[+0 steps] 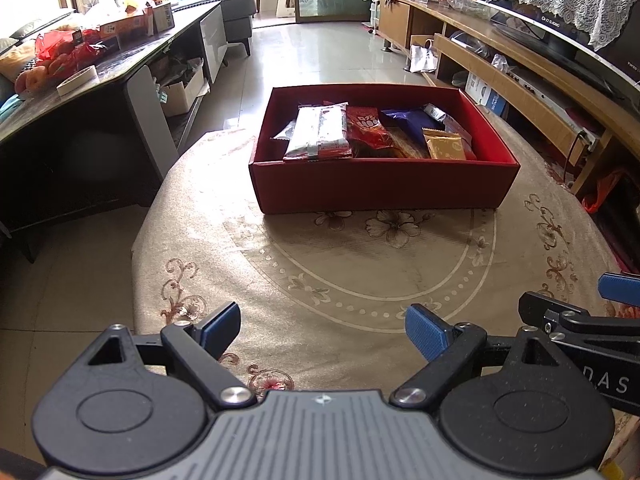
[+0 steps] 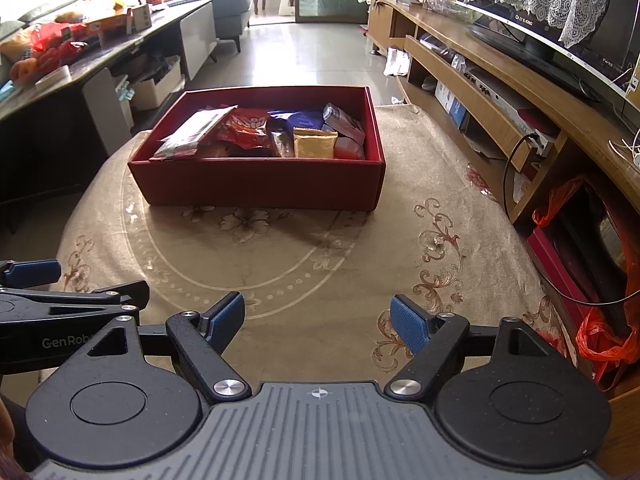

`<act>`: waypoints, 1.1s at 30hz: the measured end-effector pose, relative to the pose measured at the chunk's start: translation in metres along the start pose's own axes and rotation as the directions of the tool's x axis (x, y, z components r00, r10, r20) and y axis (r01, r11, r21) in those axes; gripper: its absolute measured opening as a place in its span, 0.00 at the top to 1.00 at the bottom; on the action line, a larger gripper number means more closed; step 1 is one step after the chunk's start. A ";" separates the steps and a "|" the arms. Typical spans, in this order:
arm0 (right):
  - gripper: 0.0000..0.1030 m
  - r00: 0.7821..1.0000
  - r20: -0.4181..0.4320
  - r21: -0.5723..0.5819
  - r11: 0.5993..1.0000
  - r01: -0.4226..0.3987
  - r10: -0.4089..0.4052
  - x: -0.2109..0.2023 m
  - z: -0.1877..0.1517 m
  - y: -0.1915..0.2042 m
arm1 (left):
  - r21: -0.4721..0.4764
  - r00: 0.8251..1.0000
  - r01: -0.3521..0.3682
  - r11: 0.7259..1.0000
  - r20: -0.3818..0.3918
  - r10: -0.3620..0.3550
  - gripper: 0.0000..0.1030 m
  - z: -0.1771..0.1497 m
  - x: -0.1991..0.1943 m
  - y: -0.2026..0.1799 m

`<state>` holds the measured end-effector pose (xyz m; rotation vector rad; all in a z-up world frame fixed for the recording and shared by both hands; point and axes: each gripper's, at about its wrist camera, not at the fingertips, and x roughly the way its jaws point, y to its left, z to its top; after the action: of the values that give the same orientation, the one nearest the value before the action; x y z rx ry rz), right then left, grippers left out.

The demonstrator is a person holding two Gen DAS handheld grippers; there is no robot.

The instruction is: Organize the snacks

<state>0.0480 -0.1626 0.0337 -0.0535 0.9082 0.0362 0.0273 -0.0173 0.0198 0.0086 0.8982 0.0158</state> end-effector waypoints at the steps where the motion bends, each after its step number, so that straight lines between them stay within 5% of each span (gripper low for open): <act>1: 0.18 1.000 0.000 0.000 1.000 0.000 0.000 0.000 0.000 0.000 | 0.000 1.000 -0.002 1.000 0.001 0.002 0.16 0.000 -0.001 0.000; 33: 0.18 1.000 0.008 -0.005 1.000 -0.009 0.009 -0.002 0.001 -0.001 | 0.005 1.000 0.002 1.000 0.003 -0.002 0.16 0.002 -0.001 0.001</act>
<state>0.0477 -0.1641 0.0355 -0.0534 0.9002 0.0470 0.0279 -0.0164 0.0221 0.0121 0.8948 0.0118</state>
